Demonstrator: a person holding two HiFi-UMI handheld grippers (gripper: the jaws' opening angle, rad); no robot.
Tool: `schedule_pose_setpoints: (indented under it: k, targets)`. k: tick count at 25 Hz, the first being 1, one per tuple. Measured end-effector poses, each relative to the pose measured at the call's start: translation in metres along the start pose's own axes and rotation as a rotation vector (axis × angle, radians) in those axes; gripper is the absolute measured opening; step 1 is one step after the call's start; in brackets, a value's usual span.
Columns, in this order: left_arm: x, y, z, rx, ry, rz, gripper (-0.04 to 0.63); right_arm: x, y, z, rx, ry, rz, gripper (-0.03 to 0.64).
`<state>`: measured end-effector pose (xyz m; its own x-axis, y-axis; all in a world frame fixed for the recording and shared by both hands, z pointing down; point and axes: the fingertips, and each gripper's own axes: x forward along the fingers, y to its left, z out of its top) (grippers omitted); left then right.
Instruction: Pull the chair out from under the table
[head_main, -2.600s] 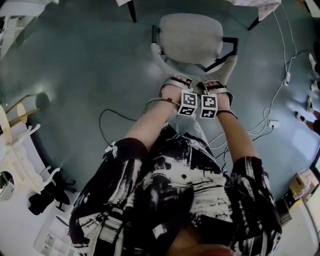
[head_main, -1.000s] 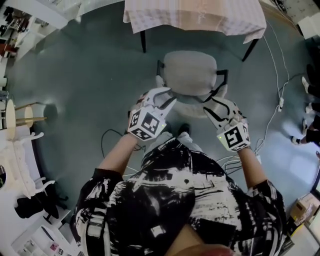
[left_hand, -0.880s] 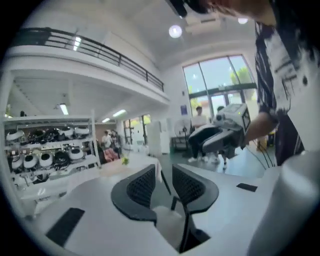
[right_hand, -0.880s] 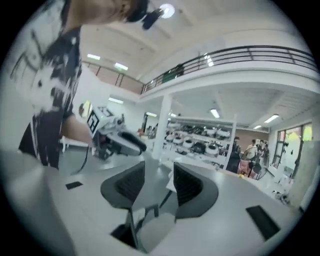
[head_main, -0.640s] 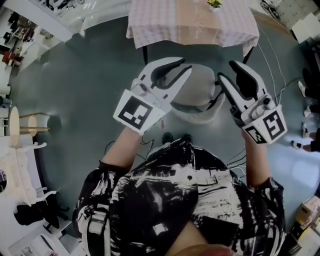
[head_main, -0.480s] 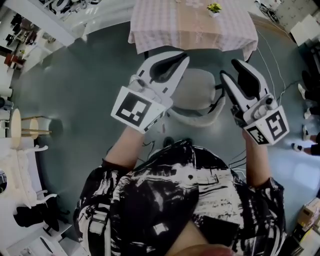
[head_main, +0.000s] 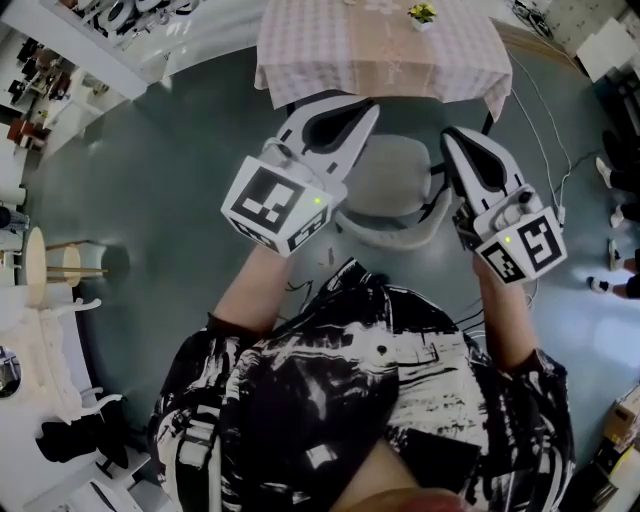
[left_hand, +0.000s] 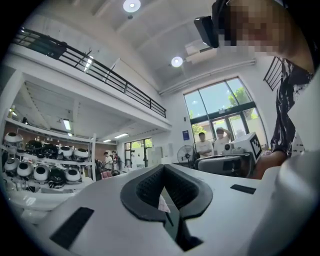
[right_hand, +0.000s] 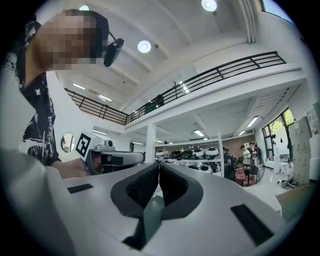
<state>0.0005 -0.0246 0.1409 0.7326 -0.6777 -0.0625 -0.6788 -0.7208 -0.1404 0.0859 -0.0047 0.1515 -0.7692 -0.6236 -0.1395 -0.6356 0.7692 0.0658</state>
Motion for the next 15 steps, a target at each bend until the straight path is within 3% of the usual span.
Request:
schedule_pose_setpoints:
  k: [15]
  targets:
    - [0.0042, -0.0031, -0.0062, -0.008, 0.011, -0.014, 0.002, -0.0010, -0.0040, -0.0009, -0.082, 0.021, -0.060, -0.002]
